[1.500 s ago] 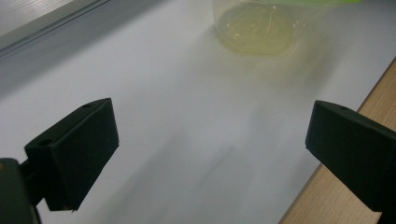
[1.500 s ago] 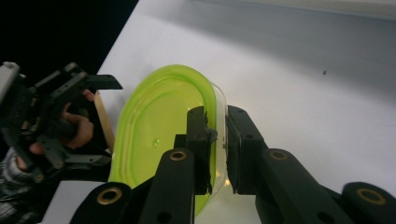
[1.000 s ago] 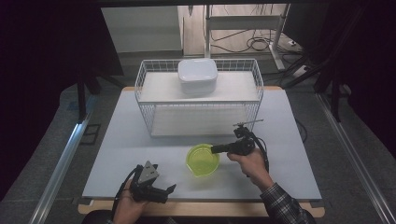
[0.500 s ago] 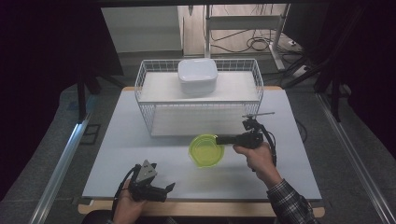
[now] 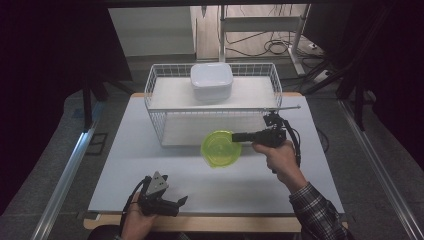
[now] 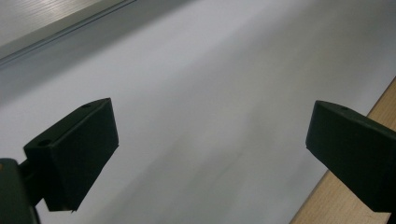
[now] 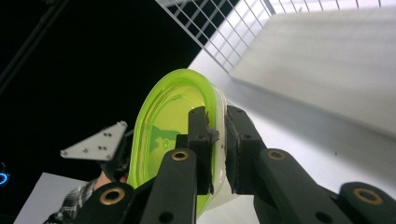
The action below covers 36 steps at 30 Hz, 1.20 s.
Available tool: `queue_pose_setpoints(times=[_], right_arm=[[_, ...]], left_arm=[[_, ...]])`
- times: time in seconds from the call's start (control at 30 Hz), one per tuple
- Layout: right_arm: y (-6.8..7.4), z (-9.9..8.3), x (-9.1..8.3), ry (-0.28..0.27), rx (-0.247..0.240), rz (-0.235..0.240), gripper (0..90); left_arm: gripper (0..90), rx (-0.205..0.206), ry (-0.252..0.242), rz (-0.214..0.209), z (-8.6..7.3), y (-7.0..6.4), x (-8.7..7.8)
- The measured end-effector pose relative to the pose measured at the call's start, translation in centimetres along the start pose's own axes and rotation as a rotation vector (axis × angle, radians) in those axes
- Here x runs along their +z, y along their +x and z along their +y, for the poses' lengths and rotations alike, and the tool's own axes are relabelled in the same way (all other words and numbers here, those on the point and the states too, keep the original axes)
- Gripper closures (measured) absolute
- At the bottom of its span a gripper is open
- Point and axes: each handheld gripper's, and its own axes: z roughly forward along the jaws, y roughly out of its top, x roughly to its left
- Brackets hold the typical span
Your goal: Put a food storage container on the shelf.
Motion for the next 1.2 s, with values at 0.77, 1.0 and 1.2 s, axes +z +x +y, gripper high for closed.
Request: queue_pose_setpoints(times=[0.77,1.0,1.2], right_arm=[[3.8,7.5,-2.9,-0.121,-0.017,0.01,81.8],[4.6,10.0,-3.0,-0.161,-0.007,-0.003,81.8],[5.0,11.8,-3.1,-0.197,0.006,-0.017,81.8]], left_arm=[[2.0,0.003,0.002,-0.007,0.0,-0.1,0.1],[2.0,0.001,0.004,-0.008,0.0,-0.1,0.1],[2.0,-0.003,0.003,-0.012,0.0,-0.1,0.1]])
